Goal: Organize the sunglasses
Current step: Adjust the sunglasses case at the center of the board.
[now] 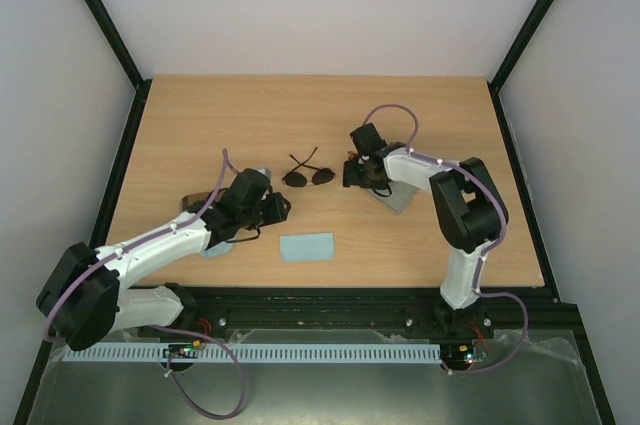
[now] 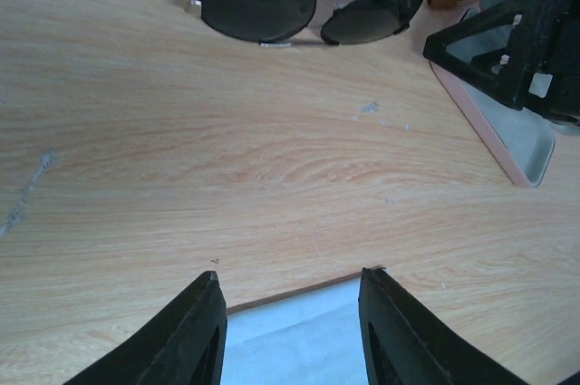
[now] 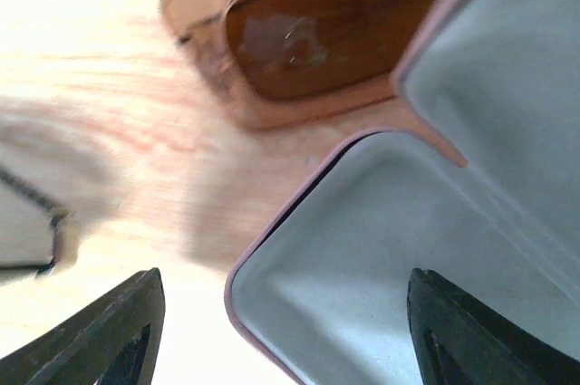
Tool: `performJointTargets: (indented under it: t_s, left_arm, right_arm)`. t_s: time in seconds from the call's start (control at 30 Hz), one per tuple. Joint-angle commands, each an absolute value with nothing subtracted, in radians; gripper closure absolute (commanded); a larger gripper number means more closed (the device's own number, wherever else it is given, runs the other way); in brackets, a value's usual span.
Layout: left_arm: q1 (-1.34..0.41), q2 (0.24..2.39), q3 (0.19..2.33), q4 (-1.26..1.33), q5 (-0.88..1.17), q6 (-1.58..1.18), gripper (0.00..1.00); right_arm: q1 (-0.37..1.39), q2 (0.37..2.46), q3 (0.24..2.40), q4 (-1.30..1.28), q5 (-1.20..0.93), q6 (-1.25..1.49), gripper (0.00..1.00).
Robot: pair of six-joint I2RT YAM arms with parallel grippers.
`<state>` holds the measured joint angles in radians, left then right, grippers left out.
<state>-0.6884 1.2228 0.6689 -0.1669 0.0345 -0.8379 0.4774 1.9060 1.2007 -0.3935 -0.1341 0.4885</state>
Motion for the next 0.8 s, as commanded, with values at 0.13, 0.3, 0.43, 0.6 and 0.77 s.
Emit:
performJointTargets:
  t_s: [0.13, 0.3, 0.43, 0.6, 0.77]
  left_arm:
    - [-0.683, 1.177, 0.591, -0.162, 0.118, -0.853, 0.57]
    - [-0.683, 1.138, 0.543, -0.13, 0.164, -0.898, 0.56]
    - [-0.683, 1.143, 0.521, -0.121, 0.197, -0.916, 0.55]
    - [-0.683, 1.148, 0.514, -0.123, 0.205, -0.921, 0.56]
    - [-0.683, 1.122, 0.515, -0.129, 0.195, -0.925, 0.55]
  right_arm:
    - [0.544, 1.809, 1.043, -0.394, -0.295, 0.44, 0.29]
    - [0.597, 1.742, 0.945, -0.393, -0.282, 0.462, 0.29]
    - [0.626, 1.69, 0.886, -0.353, -0.266, 0.523, 0.29]
    - [0.673, 1.694, 0.895, -0.298, -0.282, 0.644, 0.29]
    - [0.713, 1.695, 0.885, -0.151, -0.41, 0.766, 0.29]
